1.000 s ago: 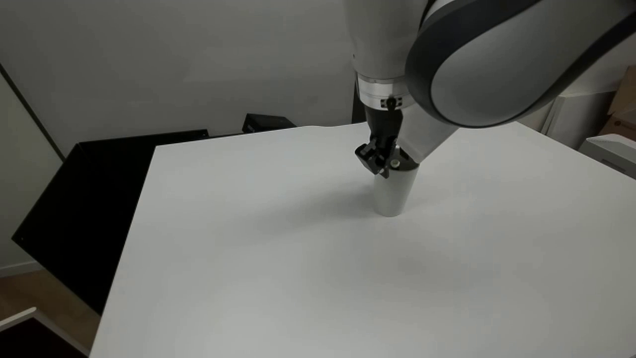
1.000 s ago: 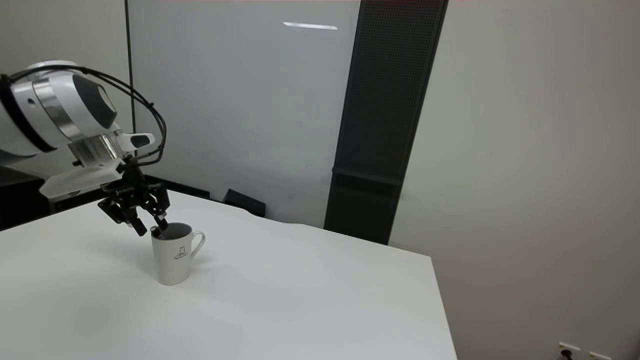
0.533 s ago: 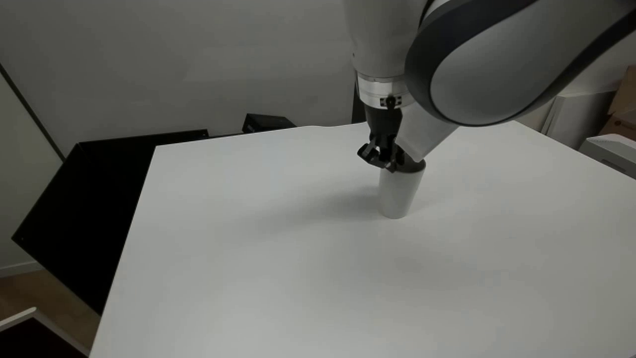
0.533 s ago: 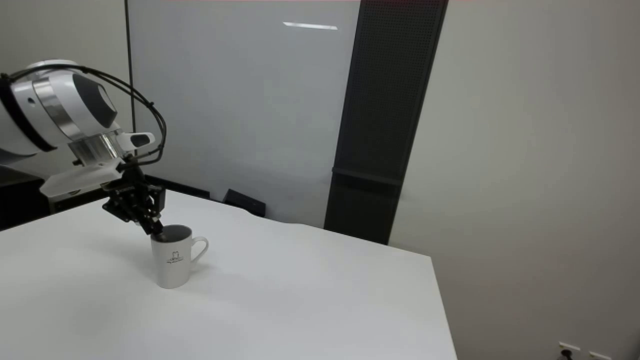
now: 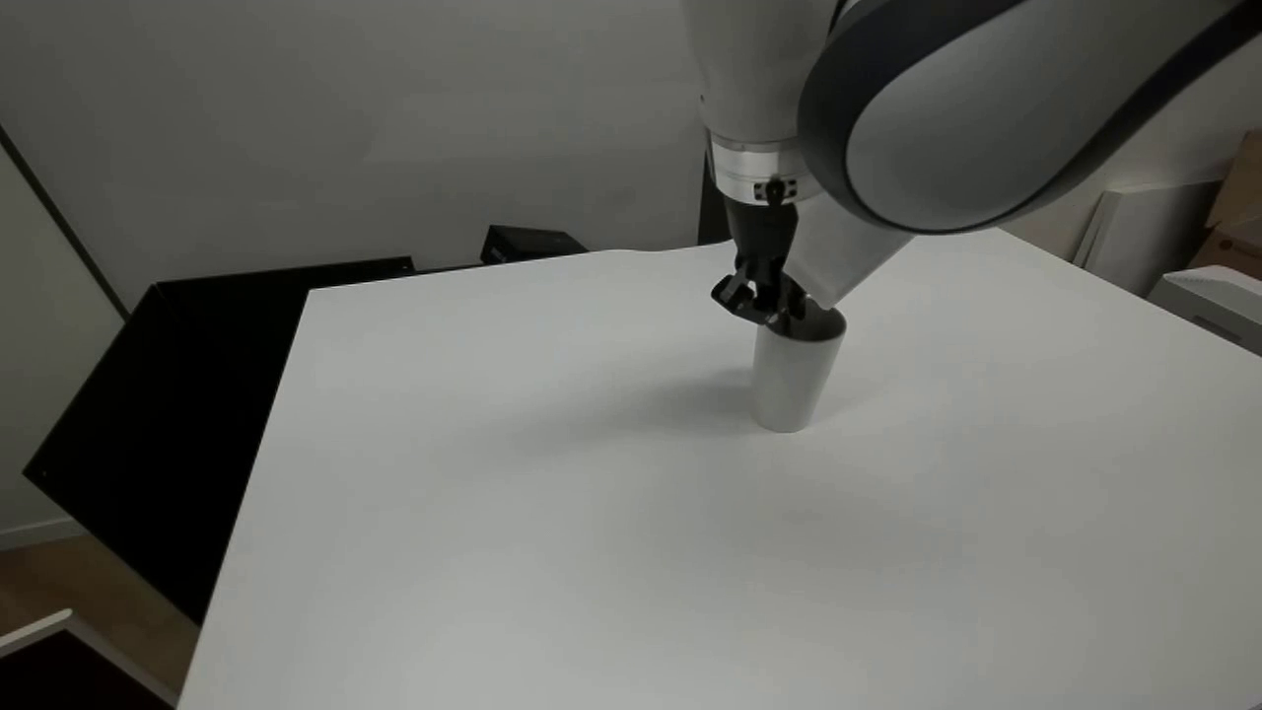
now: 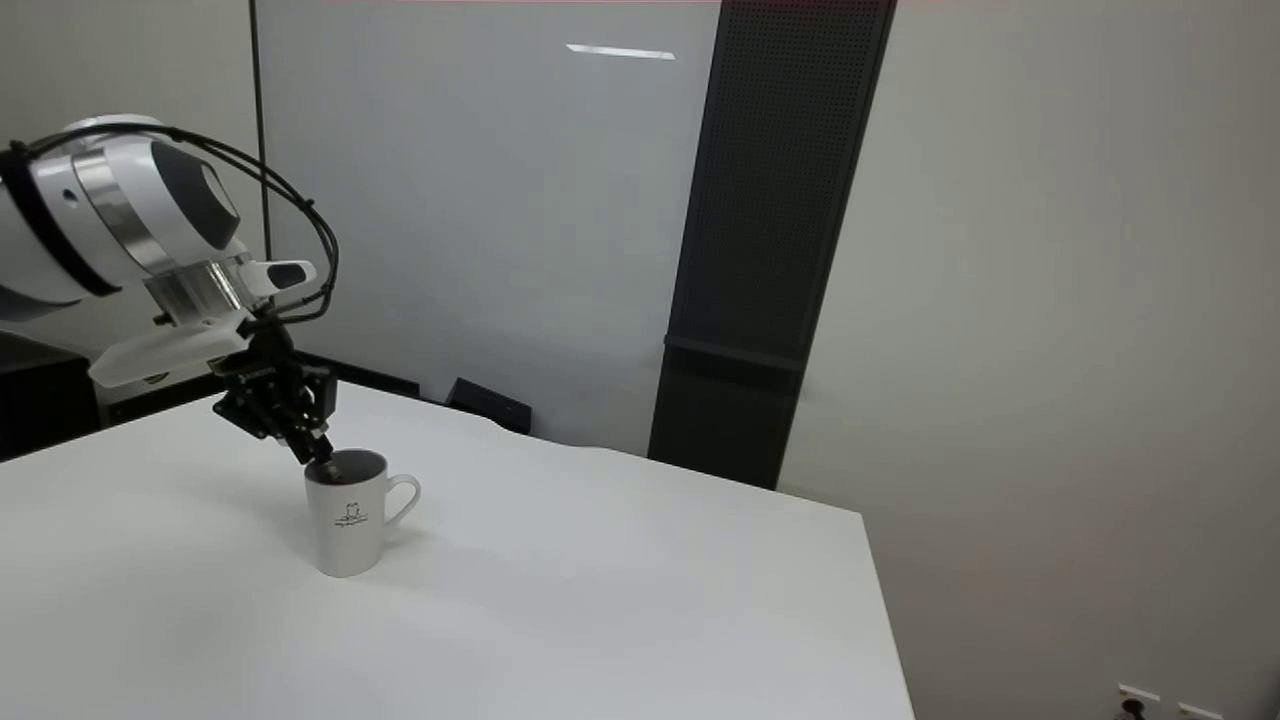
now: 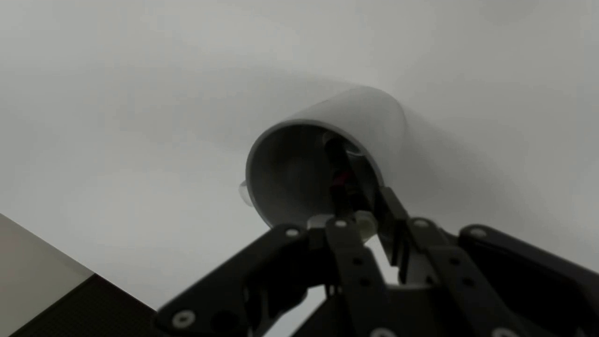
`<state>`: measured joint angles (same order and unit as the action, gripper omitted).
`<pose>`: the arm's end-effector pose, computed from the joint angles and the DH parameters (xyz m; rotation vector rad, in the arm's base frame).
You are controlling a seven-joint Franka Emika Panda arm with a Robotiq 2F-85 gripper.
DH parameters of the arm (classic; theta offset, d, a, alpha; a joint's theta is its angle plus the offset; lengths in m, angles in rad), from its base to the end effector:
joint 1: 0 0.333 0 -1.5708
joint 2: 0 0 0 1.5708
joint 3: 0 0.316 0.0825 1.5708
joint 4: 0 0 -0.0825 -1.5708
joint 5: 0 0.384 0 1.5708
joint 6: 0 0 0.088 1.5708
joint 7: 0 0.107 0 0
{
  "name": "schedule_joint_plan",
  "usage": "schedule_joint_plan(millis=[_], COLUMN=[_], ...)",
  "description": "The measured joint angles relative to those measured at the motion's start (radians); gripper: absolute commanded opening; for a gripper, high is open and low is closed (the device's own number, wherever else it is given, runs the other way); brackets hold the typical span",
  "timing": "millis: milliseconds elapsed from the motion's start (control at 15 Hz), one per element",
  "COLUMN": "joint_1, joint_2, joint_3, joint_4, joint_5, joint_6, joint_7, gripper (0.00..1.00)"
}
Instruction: Remove the marker from the mug and put it on the table
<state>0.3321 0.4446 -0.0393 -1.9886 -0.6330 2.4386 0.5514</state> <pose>0.5859 0.1761 0.2388 2.7274 0.3215 0.2444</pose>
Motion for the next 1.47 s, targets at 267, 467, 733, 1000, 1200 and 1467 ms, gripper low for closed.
schedule_joint_plan(millis=[267, 467, 733, 1000, 1200, 1467], joint_1=[-0.005, -0.009, -0.023, -0.052, -0.077, -0.102], joint_2=[0.000, 0.000, -0.001, -0.002, -0.004, -0.013], joint_3=[0.000, 0.000, 0.001, 0.004, 0.004, 0.001], joint_4=[0.050, 0.091, 0.148, 0.226, 0.298, 0.390], joint_5=[0.019, 0.037, 0.106, 0.208, 0.252, 0.256], joint_6=[-0.074, -0.126, -0.195, -0.287, -0.377, -0.505], joint_7=[-0.002, -0.005, -0.031, -0.093, -0.129, -0.148], gripper=[0.07, 0.07, 0.07, 0.07, 0.07, 0.07])
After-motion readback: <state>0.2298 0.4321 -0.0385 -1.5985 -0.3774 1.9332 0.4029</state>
